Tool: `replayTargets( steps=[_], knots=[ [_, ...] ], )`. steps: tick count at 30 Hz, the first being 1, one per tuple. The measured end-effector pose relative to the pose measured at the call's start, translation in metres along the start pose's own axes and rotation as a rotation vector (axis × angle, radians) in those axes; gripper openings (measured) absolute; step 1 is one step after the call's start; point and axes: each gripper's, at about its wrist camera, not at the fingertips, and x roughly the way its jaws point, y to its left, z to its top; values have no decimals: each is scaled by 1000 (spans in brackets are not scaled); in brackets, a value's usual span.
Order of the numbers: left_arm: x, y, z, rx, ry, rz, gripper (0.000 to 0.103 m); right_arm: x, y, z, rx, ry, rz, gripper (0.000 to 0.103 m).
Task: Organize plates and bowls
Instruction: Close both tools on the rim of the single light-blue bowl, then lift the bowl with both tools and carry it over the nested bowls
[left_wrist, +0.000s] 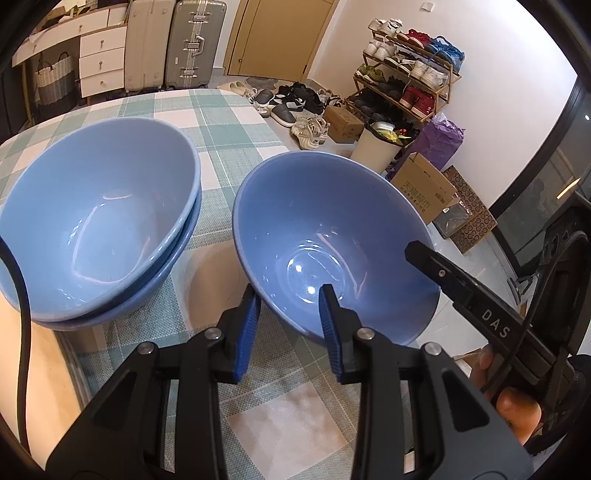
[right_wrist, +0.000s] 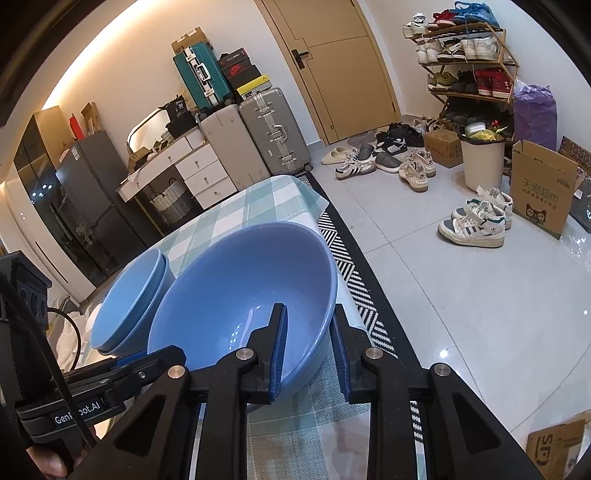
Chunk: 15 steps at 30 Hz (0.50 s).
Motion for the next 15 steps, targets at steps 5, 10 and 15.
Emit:
replayTargets(
  steps=[5,10,15],
  knots=[
    [-3,0,-1,3,-8,1,29,-3,2,0,-6,-7,-2,25],
    [-12,-2,-3,15,-28,3,29,-5,4,1,-8,-10,2,25],
    [-21,-2,1,27,-45,3,29,-12,7,2,-20,-26,3,25]
  ],
)
